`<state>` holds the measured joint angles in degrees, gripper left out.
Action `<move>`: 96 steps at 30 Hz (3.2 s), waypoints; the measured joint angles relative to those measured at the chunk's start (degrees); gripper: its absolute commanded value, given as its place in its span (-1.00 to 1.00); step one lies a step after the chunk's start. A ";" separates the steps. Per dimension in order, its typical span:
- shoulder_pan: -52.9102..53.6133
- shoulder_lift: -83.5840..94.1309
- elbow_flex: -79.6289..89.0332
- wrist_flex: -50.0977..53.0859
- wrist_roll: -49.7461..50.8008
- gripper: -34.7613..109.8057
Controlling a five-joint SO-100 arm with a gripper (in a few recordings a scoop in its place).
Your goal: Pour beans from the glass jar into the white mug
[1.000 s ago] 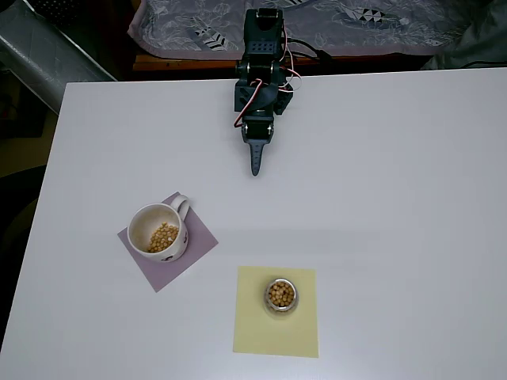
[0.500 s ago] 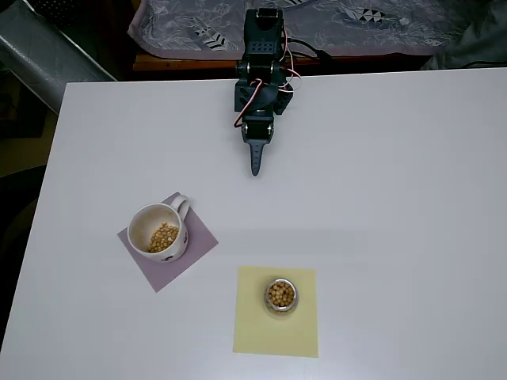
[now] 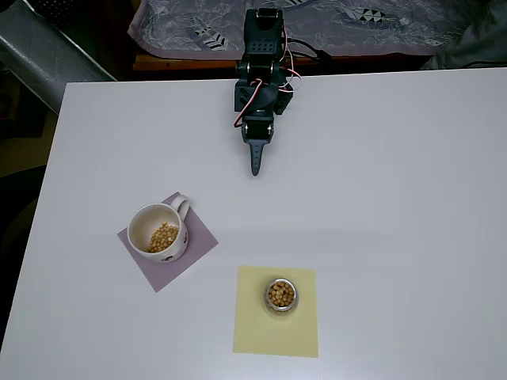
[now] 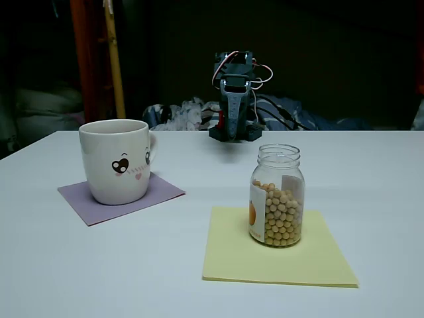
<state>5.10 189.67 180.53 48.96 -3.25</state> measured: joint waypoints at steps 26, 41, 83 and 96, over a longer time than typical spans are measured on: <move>0.00 0.00 0.00 0.00 0.00 -0.52; 0.00 0.00 0.00 0.00 0.00 -0.52; 8.00 -54.76 -44.82 -25.66 -66.45 0.40; 1.85 -108.11 -38.50 -99.76 -86.40 0.38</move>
<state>6.94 81.56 142.03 -50.80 -89.65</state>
